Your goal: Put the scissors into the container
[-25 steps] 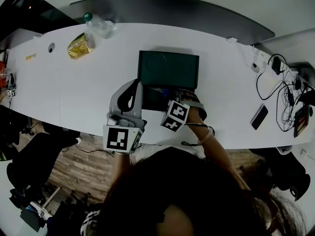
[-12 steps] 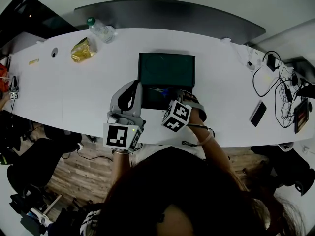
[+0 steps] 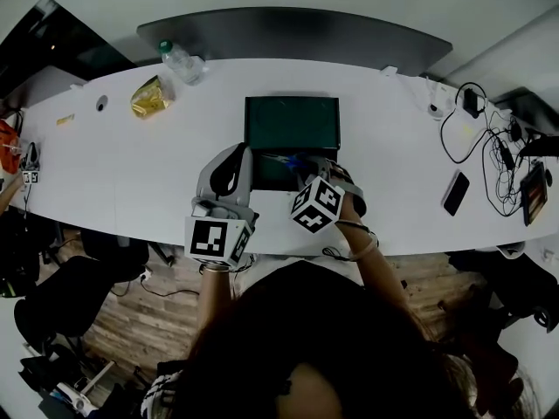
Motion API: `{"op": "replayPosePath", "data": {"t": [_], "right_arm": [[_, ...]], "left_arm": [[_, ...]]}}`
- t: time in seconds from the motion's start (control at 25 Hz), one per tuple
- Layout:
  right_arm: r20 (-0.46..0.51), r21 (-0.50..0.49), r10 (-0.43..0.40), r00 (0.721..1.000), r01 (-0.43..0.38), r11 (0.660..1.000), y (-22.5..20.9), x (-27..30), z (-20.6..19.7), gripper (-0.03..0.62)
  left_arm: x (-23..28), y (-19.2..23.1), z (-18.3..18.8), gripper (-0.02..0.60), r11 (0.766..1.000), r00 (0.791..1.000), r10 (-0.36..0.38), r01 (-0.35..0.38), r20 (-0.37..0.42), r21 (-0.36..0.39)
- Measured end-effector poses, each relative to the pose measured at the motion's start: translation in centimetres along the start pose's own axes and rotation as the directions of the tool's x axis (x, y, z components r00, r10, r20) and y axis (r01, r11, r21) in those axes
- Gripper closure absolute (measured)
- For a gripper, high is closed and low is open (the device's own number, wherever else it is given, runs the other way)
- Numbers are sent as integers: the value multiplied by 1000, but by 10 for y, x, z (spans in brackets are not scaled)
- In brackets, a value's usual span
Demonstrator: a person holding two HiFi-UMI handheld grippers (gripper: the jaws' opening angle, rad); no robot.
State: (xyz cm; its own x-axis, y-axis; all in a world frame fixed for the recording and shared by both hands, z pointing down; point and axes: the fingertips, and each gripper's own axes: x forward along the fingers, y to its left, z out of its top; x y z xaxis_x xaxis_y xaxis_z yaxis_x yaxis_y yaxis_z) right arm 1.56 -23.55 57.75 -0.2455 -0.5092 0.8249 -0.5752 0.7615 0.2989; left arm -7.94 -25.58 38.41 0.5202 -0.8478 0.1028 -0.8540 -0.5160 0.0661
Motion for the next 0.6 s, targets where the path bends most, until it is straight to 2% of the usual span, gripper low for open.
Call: {"op": "replayPosePath", "data": {"t": [0.32, 0.6], "right_arm": [[83, 150, -76, 994, 63, 987, -12, -29, 13, 519], [152, 249, -155, 976, 114, 962, -12, -60, 25, 517]], "left_arm": [[-16, -12, 14, 568, 999, 999, -40, 39, 31, 28], [-37, -22, 26, 568, 996, 995, -79, 76, 60, 47]]}}
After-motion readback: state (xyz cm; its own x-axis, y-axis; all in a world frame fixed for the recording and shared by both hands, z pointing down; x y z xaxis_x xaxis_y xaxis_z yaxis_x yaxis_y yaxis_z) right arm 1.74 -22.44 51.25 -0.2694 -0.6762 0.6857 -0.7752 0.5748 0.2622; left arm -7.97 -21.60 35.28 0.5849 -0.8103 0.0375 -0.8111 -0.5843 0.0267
